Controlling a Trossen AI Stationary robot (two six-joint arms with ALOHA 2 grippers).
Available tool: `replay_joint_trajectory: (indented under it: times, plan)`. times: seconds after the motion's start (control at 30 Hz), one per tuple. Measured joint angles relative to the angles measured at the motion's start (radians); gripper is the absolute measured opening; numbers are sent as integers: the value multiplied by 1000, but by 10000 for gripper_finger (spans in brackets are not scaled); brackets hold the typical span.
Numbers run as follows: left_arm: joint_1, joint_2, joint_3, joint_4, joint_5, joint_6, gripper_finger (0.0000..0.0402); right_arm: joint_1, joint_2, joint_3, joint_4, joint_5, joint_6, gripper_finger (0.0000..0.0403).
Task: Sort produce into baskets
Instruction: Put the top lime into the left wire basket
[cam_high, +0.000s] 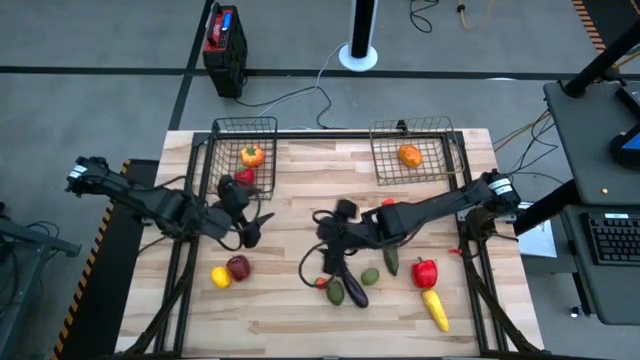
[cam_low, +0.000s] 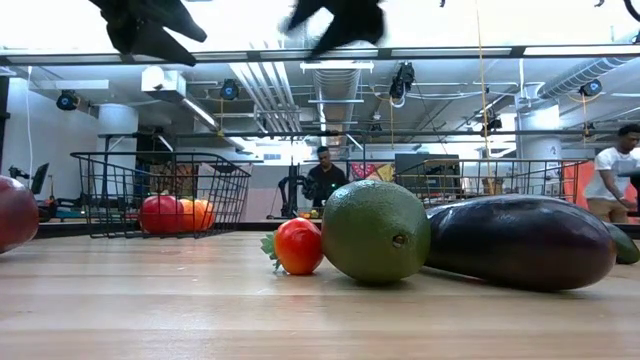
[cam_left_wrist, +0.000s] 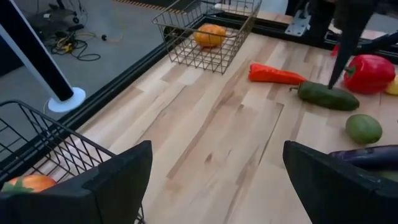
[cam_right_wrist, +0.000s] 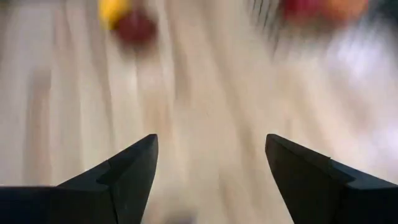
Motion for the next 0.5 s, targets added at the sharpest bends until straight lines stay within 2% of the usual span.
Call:
replay_joint_trajectory:
  times: [0.13,0.27,0.33,0.5]
  plan:
    - [0,13,0,0,0,-1,341,0,0,23,-333,-103,218,288]
    - [0,17,0,0,0,-1,341,10,0,2,-530,-191,317,288]
    - [0,17,0,0,0,-1,341,24,0,-18,-560,-228,266,291]
    - [0,18,0,0,0,11,341,99,0,-53,-570,-257,-6,297]
